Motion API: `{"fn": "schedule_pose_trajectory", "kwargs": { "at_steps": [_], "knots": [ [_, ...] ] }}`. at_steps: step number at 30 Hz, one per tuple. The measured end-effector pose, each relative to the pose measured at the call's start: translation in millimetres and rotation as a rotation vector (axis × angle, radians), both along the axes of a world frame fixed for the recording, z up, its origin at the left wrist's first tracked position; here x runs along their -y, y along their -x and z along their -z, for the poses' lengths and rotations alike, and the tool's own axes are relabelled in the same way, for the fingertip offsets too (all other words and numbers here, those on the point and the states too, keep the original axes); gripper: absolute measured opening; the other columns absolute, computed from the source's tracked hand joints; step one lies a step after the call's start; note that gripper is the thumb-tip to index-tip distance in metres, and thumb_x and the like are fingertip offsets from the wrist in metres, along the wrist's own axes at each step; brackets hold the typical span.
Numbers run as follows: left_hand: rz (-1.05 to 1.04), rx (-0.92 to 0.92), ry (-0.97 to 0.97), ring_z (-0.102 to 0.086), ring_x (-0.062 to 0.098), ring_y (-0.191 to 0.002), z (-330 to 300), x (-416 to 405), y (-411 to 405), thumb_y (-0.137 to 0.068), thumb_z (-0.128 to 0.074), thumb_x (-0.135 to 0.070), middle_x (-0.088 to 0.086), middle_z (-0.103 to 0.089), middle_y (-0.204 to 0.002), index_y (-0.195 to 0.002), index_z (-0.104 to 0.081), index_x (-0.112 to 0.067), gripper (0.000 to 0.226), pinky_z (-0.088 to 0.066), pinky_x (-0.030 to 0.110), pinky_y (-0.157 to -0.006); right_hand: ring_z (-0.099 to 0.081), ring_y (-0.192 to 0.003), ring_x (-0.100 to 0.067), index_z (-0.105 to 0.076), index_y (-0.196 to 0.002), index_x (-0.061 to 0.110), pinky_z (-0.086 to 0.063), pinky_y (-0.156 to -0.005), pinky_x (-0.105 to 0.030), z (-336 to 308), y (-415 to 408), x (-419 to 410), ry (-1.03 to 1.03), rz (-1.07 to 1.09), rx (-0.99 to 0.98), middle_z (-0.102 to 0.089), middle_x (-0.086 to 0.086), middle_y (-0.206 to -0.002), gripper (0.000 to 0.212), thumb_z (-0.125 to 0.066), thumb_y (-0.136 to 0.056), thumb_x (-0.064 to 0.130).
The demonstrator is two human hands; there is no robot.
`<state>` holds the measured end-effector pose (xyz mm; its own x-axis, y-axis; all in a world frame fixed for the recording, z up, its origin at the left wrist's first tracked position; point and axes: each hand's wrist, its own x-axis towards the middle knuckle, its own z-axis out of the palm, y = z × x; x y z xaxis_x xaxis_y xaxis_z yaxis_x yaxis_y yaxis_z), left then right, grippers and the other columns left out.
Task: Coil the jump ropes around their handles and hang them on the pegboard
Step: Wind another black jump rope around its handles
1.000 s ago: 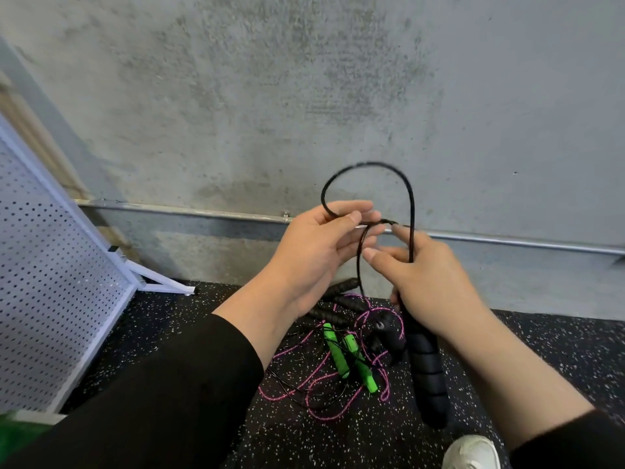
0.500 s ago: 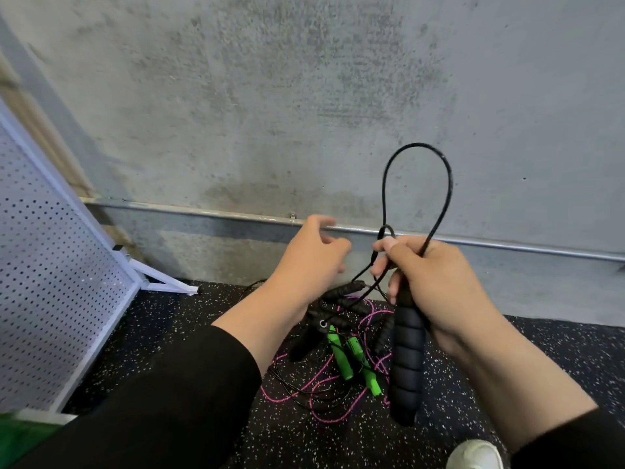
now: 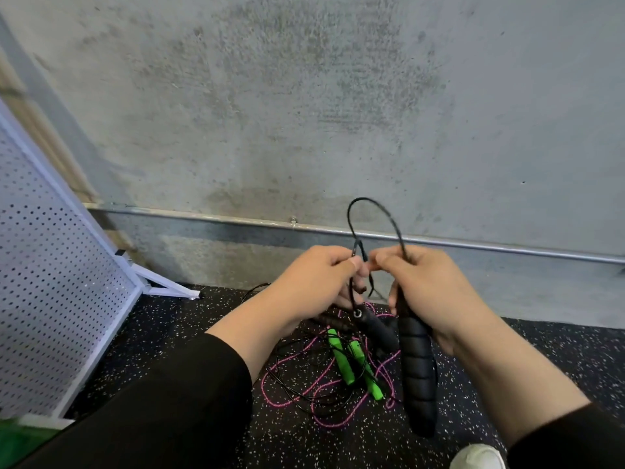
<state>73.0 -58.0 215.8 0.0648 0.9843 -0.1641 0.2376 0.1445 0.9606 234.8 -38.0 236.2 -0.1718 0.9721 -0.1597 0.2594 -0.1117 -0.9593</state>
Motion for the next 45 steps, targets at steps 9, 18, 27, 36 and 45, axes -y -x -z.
{"fn": "schedule_pose_trajectory", "kwargs": {
  "at_steps": [9, 18, 27, 36, 45],
  "knots": [
    [-0.214, 0.097, -0.045, -0.059, 0.007, -0.072, 2, -5, 10, -0.102, -0.059, -0.029, -0.007, -0.064, -0.075, -0.094, -0.08, -0.023, 0.023, -0.042, 0.028, -0.071, -0.051, -0.042, -0.012, -0.075, -0.101, 0.015, -0.045, -0.046, -0.024, 11, 8, 5, 0.026, -0.053, 0.067, -0.061, -0.005, -0.053, 0.01, -0.071, -0.093, 0.02],
    [-0.16, 0.298, -0.108, -0.064, 0.008, -0.103, -5, -2, 7, -0.101, -0.06, -0.028, -0.011, -0.074, -0.099, -0.1, -0.081, -0.026, 0.021, -0.048, 0.037, -0.089, -0.05, -0.045, -0.014, -0.073, -0.092, 0.004, -0.045, -0.051, -0.028, 15, 20, 13, -0.019, -0.13, 0.05, -0.064, -0.006, -0.064, 0.018, -0.071, -0.093, 0.022],
    [0.215, -0.074, 0.054, -0.065, 0.01, -0.118, 11, 0, 12, -0.09, -0.057, -0.061, -0.01, -0.072, -0.121, -0.129, -0.064, -0.034, 0.047, -0.046, 0.043, -0.111, -0.043, -0.044, -0.011, -0.068, -0.105, 0.0, -0.043, -0.044, -0.023, -7, 4, -6, 0.071, 0.112, -0.429, -0.068, -0.006, -0.073, 0.019, -0.059, -0.1, 0.016],
    [0.177, 0.261, 0.195, -0.067, 0.027, -0.081, 8, 5, 5, -0.103, -0.059, -0.025, 0.014, -0.067, -0.094, -0.122, -0.058, -0.007, 0.026, -0.057, 0.041, -0.076, -0.05, -0.048, -0.011, -0.068, -0.099, 0.008, -0.048, -0.052, -0.028, -1, -4, -12, 0.105, 0.246, -0.402, -0.071, -0.003, -0.086, 0.026, -0.065, -0.098, 0.034],
    [0.234, 0.454, 0.223, -0.071, 0.033, -0.099, 17, 16, -25, -0.094, -0.068, -0.023, 0.014, -0.072, -0.11, -0.117, -0.061, -0.02, 0.025, -0.054, 0.052, -0.1, -0.057, -0.069, -0.018, -0.073, -0.088, 0.014, -0.051, -0.067, -0.033, 10, 2, -18, 0.053, 0.451, -0.372, -0.065, -0.003, -0.079, 0.034, -0.063, -0.097, 0.046]
  ]
}}
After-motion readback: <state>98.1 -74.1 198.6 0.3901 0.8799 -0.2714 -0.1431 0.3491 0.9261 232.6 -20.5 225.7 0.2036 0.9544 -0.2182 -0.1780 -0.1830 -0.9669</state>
